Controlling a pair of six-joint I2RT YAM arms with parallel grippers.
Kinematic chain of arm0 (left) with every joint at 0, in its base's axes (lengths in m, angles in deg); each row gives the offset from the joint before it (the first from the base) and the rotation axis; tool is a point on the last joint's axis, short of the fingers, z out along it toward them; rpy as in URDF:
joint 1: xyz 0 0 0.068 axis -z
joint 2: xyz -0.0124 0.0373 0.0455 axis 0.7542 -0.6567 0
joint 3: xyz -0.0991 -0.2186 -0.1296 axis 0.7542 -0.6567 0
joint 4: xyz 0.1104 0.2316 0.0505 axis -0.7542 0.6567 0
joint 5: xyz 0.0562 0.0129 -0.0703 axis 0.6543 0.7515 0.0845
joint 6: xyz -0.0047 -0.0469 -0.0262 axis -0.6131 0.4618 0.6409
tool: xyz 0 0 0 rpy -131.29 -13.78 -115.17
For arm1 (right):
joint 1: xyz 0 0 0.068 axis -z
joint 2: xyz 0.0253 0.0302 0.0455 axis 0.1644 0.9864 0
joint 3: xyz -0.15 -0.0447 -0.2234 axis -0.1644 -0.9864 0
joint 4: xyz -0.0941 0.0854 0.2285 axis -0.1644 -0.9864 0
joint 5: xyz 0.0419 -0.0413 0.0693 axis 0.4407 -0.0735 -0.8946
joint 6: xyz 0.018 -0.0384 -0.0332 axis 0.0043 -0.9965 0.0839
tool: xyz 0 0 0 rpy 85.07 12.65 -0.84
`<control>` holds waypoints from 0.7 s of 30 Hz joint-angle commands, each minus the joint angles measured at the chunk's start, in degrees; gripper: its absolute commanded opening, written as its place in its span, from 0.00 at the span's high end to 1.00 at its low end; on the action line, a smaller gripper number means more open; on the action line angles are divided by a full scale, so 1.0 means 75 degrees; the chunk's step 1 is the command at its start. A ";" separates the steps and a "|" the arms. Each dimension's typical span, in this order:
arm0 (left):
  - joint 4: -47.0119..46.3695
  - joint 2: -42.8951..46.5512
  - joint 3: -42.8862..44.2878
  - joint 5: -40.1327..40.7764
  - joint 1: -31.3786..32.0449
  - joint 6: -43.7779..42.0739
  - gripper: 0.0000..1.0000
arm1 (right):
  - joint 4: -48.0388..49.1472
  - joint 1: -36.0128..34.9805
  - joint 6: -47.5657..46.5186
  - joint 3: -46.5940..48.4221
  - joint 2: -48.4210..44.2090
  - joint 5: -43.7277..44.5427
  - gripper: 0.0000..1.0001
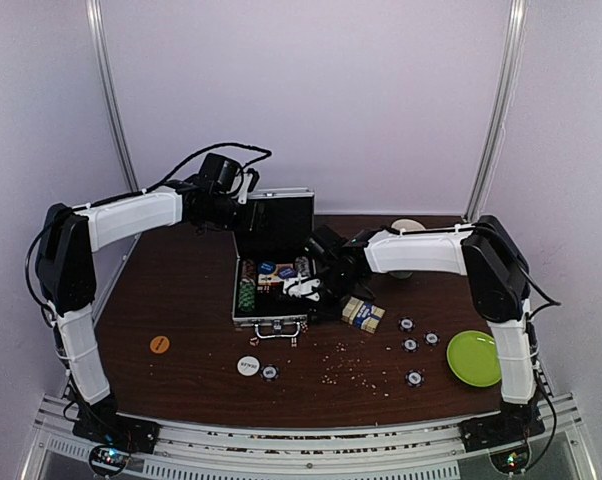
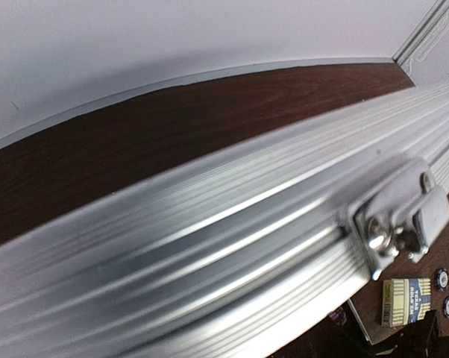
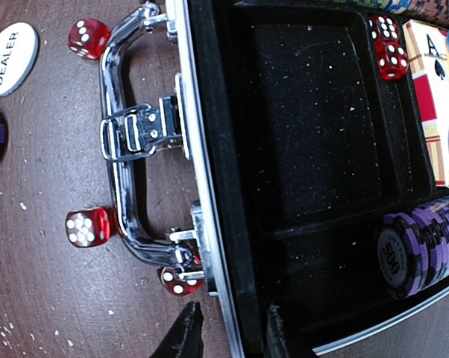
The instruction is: Pack up texas hold em set
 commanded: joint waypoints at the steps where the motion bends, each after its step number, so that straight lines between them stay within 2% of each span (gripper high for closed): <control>1: -0.0290 0.0347 -0.0087 -0.0117 -0.0064 0.0019 0.37 | -0.1002 -0.0129 -0.0110 -0.0286 -0.0148 -0.0396 0.74; 8: -0.0282 0.0337 -0.0169 -0.0074 -0.0067 -0.0040 0.37 | -0.1382 -0.0264 0.0113 -0.0544 -0.0241 -0.1026 0.78; 14: -0.0226 0.0350 -0.0137 -0.0068 -0.0061 -0.0052 0.37 | -0.1765 -0.0353 0.0209 -0.0046 -0.0161 -0.1311 0.79; 21: -0.0208 0.0619 -0.0462 -0.0162 -0.0066 0.0019 0.37 | -0.2309 -0.0906 -0.0022 -0.0072 -0.0157 -0.1663 0.79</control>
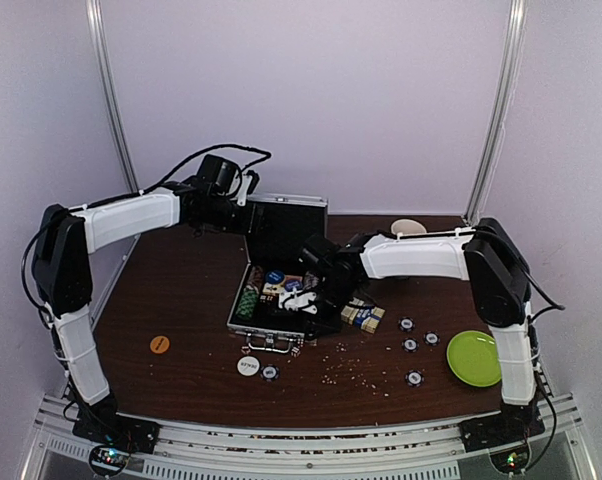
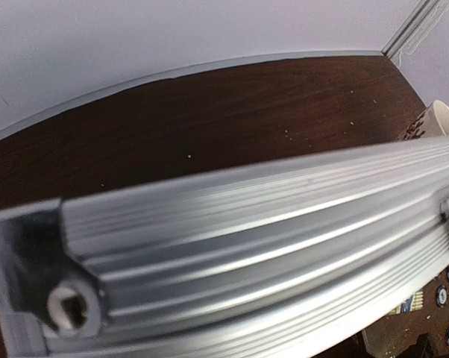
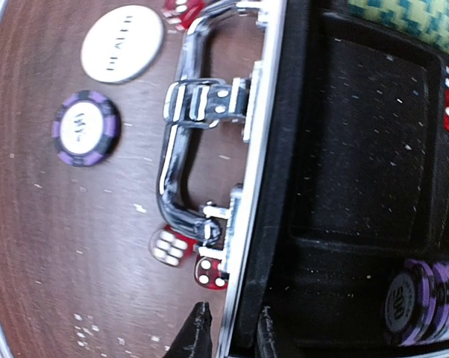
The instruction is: Pack up texas hold em set
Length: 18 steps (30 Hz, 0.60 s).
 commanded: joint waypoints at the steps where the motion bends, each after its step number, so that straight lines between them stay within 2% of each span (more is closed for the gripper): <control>1: -0.0211 0.0511 -0.0341 -0.0040 -0.0061 0.0056 0.37 | -0.1409 -0.0537 -0.0061 0.0010 0.0016 -0.0808 0.79; 5: -0.0344 0.0679 -0.0652 -0.0032 -0.0067 0.0083 0.37 | -0.1223 -0.0507 0.0250 0.0192 0.0065 -0.0595 0.79; 9: -0.0310 0.0543 -0.0486 0.0163 -0.0066 -0.0101 0.36 | -0.0805 -0.0188 0.0804 0.0473 0.0103 -0.0129 0.79; 18: 0.0342 -0.0641 0.1444 0.0373 -0.0110 -0.0466 0.36 | -0.0150 0.0399 0.1358 0.0947 0.0456 0.1261 0.78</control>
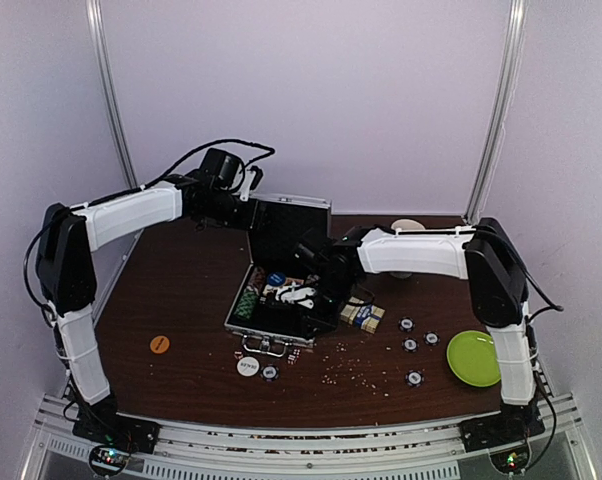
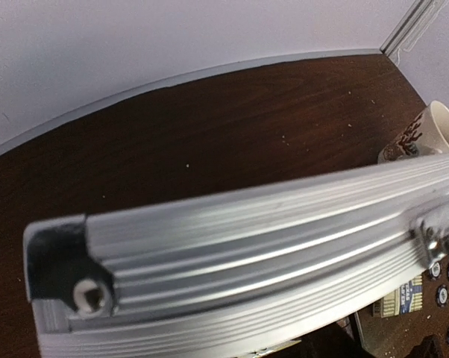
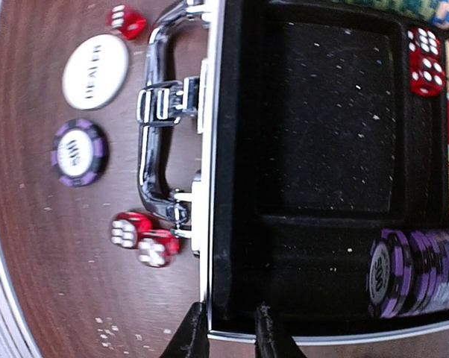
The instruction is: Pack up texas hold em set
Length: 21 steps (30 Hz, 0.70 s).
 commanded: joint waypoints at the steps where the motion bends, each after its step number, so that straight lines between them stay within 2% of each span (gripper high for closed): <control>1: -0.0159 -0.0571 0.0979 0.0346 -0.0167 -0.0281 0.36 | 0.0409 0.0365 0.0308 0.0374 0.0373 0.1205 0.78; 5: -0.0044 -0.0873 0.1273 0.0323 -0.0195 -0.0270 0.36 | 0.0361 0.0426 0.0223 0.0379 0.0408 0.1234 0.77; 8: -0.0067 -0.0759 0.1063 0.0248 -0.0188 -0.0227 0.36 | 0.0275 0.0428 0.0093 0.0169 0.0077 0.0919 0.74; 14: -0.0409 0.0062 -0.0010 0.0144 -0.0155 -0.0041 0.33 | 0.0267 0.0418 -0.0073 -0.0252 -0.0836 0.0647 0.66; 21: -0.0663 0.1168 -0.1550 0.0064 0.0102 0.0102 0.32 | 0.0169 0.0417 -0.0066 -0.0239 -0.1331 0.0454 0.63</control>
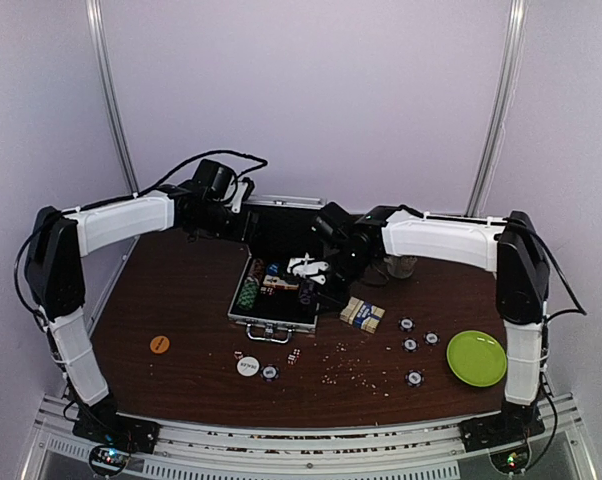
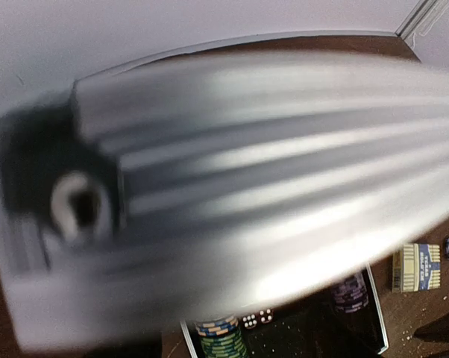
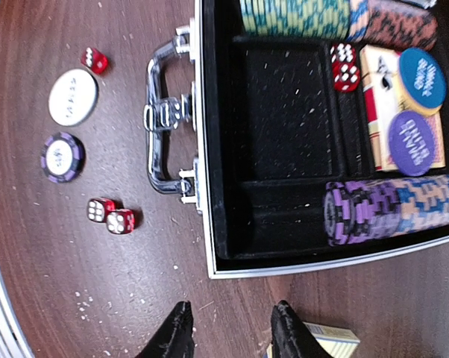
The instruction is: Pack up texas hold em set
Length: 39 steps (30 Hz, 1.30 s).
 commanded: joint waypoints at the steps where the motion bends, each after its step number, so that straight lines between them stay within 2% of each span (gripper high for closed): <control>1: -0.0500 0.1000 -0.0856 -0.0101 0.0173 0.0195 0.32 | -0.0061 0.0036 -0.0063 -0.0014 -0.0485 -0.0067 0.63; 7: -0.0105 0.2004 -0.2020 0.0089 0.0408 0.0399 0.34 | -0.0002 0.0057 0.0024 0.0127 -0.0422 0.0271 0.63; 11: 0.0671 0.2714 -0.2925 0.0103 0.0728 0.0749 0.42 | -0.0370 0.0105 0.0001 0.0216 -0.0628 0.0256 0.63; 15: 0.1448 0.3036 -0.3683 -0.0149 0.1266 0.1082 0.51 | -0.0316 0.0222 -0.0013 -0.0530 -0.1433 0.0322 0.63; 18: 0.1828 0.2962 -0.3971 -0.0327 0.1603 0.1219 0.54 | -0.0101 0.0458 0.0135 -0.1238 -0.2093 0.0192 0.62; 24: 0.2313 0.2078 -0.3743 -0.0208 0.2141 0.0877 0.51 | 0.0330 0.1128 0.0124 -0.2577 -0.3476 -0.0676 0.62; 28: 0.2556 0.1656 -0.3610 -0.0108 0.2268 0.0556 0.53 | 0.1399 0.1339 0.0192 -0.3676 -0.4142 -0.0656 0.61; 34: 0.2653 0.1122 -0.3376 0.0062 0.2266 0.0219 0.59 | 0.1165 0.1436 0.0027 -0.3506 -0.3864 -0.0968 0.62; 39: 0.2471 0.0756 -0.3084 -0.0215 0.2272 0.0026 0.63 | 0.1169 0.1430 -0.0029 -0.3600 -0.3817 -0.1023 0.62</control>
